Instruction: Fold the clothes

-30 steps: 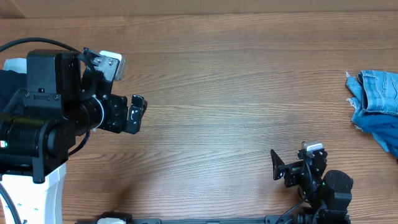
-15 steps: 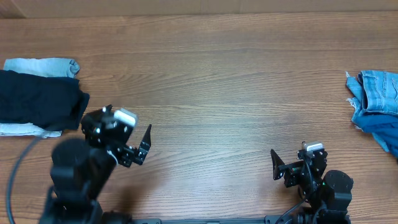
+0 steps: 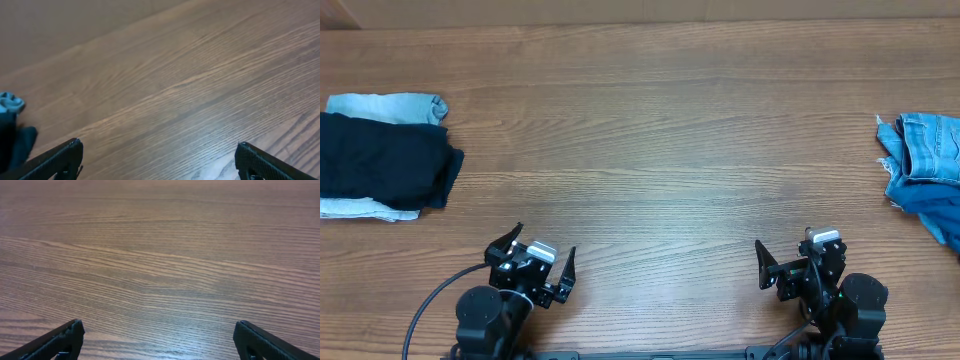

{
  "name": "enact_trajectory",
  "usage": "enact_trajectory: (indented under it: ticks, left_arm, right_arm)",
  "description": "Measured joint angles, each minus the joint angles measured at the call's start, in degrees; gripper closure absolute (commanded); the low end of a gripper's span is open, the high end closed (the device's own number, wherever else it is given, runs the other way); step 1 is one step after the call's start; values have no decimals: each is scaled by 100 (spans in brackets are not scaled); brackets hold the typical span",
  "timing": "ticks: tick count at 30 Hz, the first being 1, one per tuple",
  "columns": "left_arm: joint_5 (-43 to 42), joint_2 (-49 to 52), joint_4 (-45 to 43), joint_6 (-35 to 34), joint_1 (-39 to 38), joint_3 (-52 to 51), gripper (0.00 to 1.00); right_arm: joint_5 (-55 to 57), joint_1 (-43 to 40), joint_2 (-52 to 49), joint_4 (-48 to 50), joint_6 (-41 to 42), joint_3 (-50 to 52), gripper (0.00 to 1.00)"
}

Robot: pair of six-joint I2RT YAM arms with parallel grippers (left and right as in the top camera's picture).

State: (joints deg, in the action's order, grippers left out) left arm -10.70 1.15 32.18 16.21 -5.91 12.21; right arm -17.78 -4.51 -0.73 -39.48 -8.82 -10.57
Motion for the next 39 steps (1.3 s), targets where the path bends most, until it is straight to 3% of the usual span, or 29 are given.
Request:
enact_trajectory:
  ticks: [6,39]
  left_arm:
    - [2,-15,-560,-127,0,-398,0]
    - [2,-15,-566,-127,0,-400,0]
  right_arm:
    - [0,0,0,0,0,0,0]
    - [0,0,0,0,0,0,0]
